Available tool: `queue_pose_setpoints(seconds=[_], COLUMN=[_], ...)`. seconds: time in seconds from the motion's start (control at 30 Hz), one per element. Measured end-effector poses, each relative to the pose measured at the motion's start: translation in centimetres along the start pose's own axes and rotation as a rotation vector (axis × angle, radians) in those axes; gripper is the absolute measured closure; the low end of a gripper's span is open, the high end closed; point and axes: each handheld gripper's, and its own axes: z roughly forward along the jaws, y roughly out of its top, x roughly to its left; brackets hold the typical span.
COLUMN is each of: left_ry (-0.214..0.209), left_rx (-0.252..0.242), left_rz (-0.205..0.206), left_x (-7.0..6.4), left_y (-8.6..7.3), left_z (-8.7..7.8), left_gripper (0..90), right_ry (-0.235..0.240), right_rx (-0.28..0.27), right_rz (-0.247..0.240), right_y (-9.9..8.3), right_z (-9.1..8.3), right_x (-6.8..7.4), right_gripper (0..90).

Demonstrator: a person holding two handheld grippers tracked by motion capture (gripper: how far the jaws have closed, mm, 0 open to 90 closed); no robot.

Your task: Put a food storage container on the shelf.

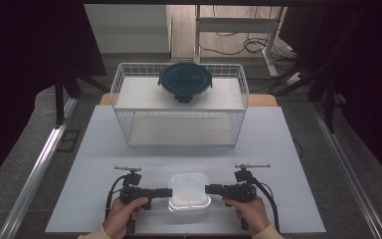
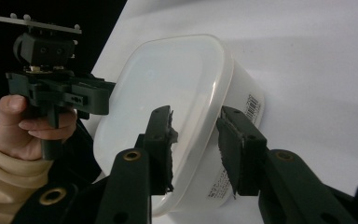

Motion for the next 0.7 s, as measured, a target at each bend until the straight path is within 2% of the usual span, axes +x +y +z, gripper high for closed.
queue_pose_setpoints(seconds=[0.17, 0.7], left_ry=[-0.001, -0.013], left_rx=[-0.011, -0.034], left_rz=[-0.002, 0.023], left_x=[-0.3, -0.8], left_y=[-0.2, -0.3], left_z=[-0.1, -0.5], left_gripper=[70.7, 78.0], right_ry=[0.006, 0.032], right_rx=[-0.013, -0.042], right_rz=[0.024, 0.038], right_y=[-0.3, -0.7], right_z=[-0.3, -1.3], right_x=[0.1, 0.4], right_gripper=[68.9, 77.1])
